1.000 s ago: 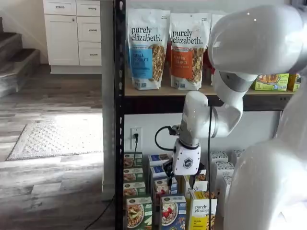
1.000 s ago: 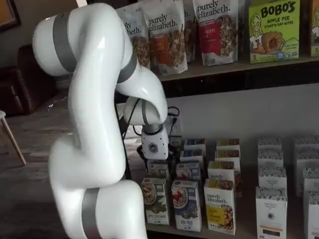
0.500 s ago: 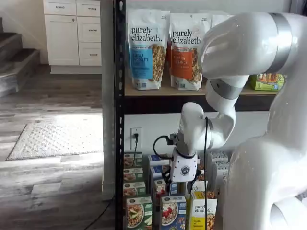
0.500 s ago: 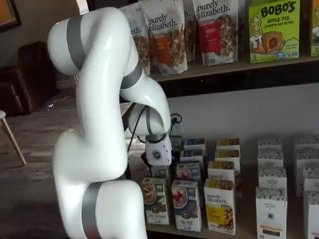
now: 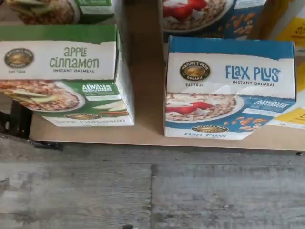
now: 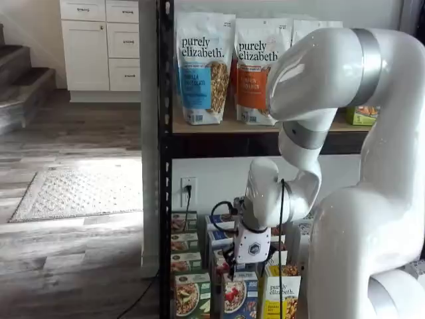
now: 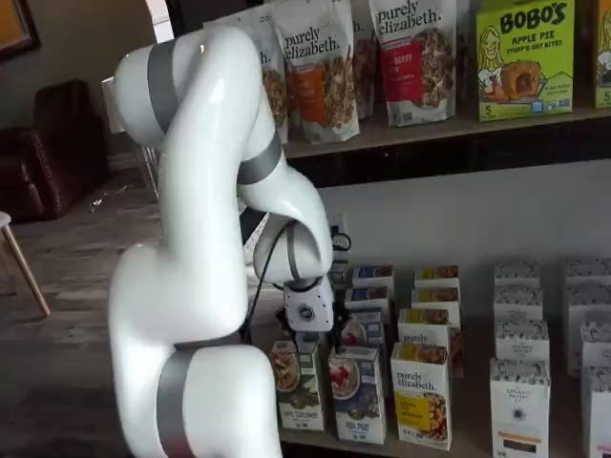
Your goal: Pick up the blue and white box that is on the bottom shelf, the second box from the left
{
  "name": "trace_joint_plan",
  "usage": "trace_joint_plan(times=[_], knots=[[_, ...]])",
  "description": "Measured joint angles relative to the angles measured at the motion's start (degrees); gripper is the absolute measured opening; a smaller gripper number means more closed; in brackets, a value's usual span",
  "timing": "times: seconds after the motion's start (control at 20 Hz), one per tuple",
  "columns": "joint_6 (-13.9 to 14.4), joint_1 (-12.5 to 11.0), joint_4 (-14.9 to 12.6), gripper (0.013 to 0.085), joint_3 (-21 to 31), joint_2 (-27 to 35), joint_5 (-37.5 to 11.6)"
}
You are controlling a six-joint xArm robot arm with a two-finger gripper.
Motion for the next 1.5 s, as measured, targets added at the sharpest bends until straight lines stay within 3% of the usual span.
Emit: trace_joint_plan(times=[0.4, 0.7, 1.2, 1.5], knots=[[7.10, -1.74, -8.95, 0.0850, -2.23, 4.44, -2.94], [10.84, -2.97, -13.99, 0.0850, -5.80, 8.72, -3.59], [7.84, -3.55, -11.55, 0.0850, -12.65, 15.12, -4.01], [3.07, -3.77, -6.94, 0.0850, -16.51, 18.32, -3.93]])
